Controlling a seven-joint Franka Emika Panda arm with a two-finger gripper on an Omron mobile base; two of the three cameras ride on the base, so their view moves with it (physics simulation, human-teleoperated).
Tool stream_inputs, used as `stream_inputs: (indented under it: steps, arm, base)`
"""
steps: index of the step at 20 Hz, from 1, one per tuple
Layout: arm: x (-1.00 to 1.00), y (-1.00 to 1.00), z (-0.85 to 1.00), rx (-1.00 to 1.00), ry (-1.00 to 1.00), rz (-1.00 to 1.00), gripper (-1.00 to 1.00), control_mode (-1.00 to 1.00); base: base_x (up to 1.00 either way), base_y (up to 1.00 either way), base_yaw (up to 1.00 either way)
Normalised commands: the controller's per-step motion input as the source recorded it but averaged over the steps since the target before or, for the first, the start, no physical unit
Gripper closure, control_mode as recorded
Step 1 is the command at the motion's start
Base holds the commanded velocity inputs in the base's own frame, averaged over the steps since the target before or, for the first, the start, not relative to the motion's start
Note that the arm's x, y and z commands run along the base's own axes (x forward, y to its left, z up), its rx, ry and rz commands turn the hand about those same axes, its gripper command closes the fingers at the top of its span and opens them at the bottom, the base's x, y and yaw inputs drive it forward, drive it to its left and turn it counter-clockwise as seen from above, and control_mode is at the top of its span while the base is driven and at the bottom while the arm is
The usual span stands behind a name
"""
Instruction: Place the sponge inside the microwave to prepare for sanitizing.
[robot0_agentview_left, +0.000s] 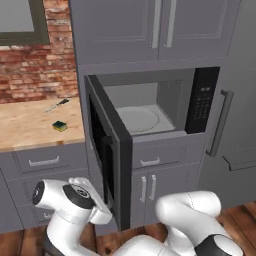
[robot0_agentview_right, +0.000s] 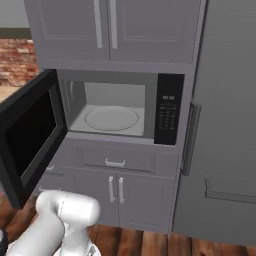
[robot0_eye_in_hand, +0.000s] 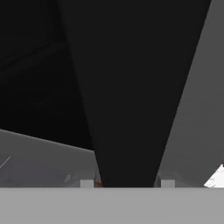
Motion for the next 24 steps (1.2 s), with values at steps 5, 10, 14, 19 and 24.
stream_inputs:
  steps: [5, 10, 14, 19, 24]
  arm:
    - [0.12, 0.69, -0.10, 0.00, 0.00, -0.13, 1.00, -1.00]
    - [0.01, 0.33, -0.01, 0.00, 0.00, -0.08, -1.00, -1.00]
    - [0.00, 0.13, 0.00, 0.00, 0.00, -0.04, -1.00, -1.00]
    - [-0.33, 0.00, 0.00, 0.00, -0.01, -0.03, -1.00, -1.00]
    - [-0.97, -0.04, 0.00, 0.00, -0.05, -0.07, -1.00, -1.00]
  base:
    - [0.00, 0.00, 0.00]
    - [0.00, 0.00, 0.00]
    - [0.00, 0.00, 0.00]
    - [0.00, 0.00, 0.00]
    - [0.00, 0.00, 0.00]
